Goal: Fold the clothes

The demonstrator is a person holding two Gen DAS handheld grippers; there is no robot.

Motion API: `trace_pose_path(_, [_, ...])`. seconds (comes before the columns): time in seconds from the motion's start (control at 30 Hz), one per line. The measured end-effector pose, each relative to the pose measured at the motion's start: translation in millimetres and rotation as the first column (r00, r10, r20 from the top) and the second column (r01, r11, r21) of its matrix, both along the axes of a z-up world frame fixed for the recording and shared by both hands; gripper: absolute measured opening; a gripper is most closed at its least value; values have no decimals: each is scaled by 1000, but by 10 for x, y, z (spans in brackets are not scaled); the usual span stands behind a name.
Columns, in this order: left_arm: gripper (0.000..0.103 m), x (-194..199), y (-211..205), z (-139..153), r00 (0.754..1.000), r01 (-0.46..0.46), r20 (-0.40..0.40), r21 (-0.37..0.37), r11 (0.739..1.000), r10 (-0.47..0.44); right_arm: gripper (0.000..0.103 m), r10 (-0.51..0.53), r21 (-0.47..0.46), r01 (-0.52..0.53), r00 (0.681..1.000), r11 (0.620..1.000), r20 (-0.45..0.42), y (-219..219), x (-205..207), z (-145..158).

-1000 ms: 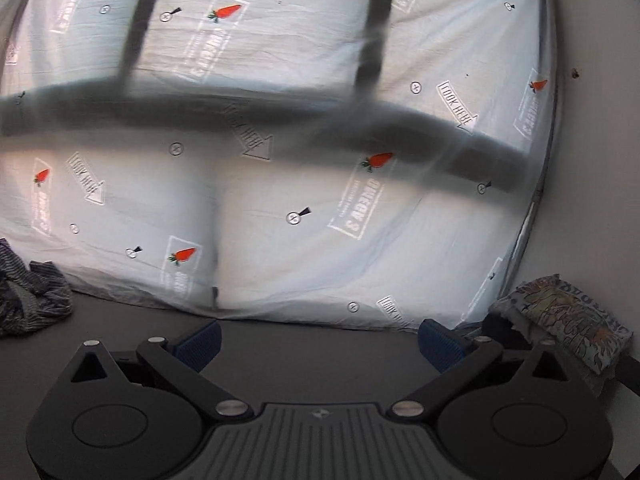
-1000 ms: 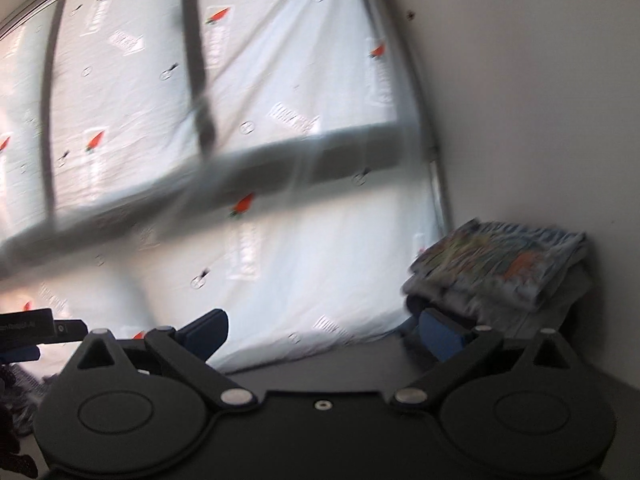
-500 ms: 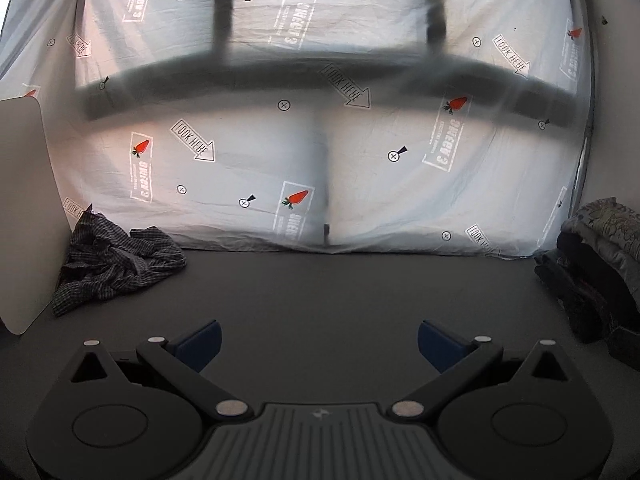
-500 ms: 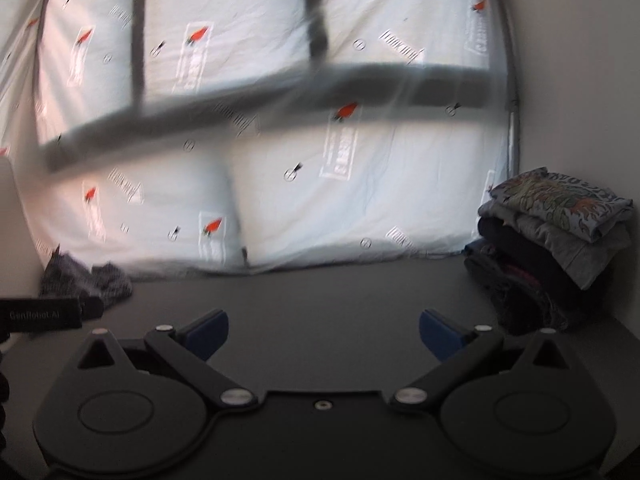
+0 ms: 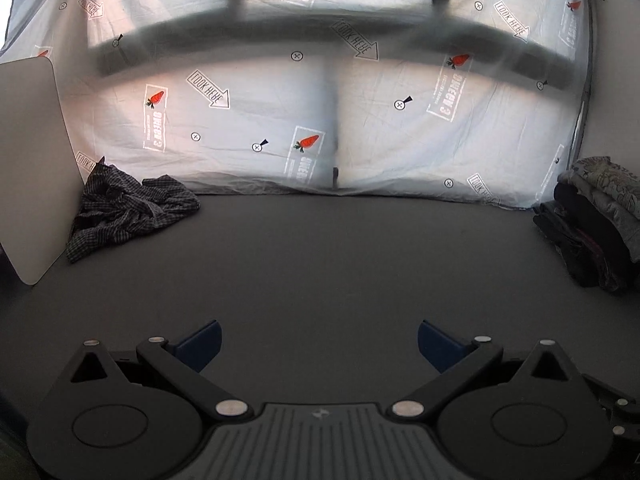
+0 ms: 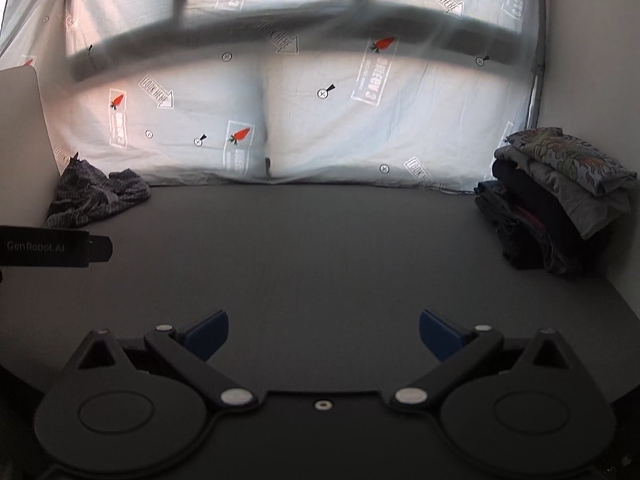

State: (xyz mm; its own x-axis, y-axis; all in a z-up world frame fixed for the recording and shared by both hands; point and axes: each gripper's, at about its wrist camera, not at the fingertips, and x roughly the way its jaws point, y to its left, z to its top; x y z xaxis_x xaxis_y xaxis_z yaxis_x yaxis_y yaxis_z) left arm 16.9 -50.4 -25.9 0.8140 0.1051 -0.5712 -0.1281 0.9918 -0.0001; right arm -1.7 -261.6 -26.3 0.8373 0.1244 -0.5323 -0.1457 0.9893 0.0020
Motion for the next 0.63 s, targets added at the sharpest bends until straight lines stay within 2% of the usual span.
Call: trace_pose_path(0.63, [103, -383, 62, 37, 1000, 1, -1, 22, 1000, -1, 103, 8, 10, -8, 1000, 1000, 5, 104, -251, -9])
